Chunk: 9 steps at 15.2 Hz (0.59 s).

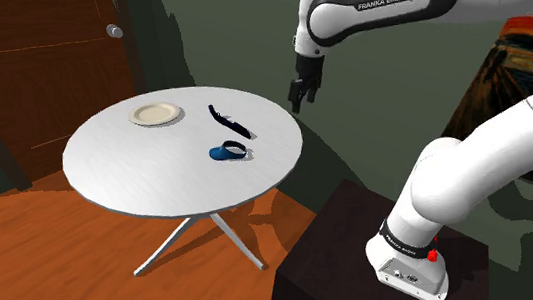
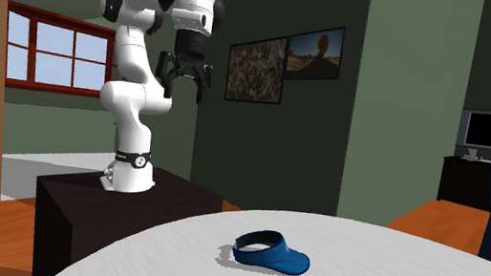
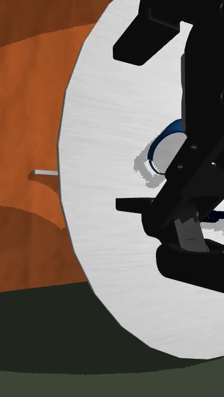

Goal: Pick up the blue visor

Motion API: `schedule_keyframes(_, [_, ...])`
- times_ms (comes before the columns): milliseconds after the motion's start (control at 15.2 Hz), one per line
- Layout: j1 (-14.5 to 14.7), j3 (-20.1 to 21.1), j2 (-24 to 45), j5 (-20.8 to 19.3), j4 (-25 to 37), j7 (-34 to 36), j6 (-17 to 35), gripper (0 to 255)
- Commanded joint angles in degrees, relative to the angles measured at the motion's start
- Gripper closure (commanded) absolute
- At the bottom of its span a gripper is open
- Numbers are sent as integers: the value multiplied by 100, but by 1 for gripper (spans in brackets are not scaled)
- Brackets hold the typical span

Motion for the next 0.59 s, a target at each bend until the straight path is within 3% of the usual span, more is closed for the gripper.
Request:
schedule_keyframes(0, [39, -108, 434, 55, 66, -181, 334, 0])
schedule_keyframes(528, [180, -391, 2309, 544, 934, -984, 1159, 0])
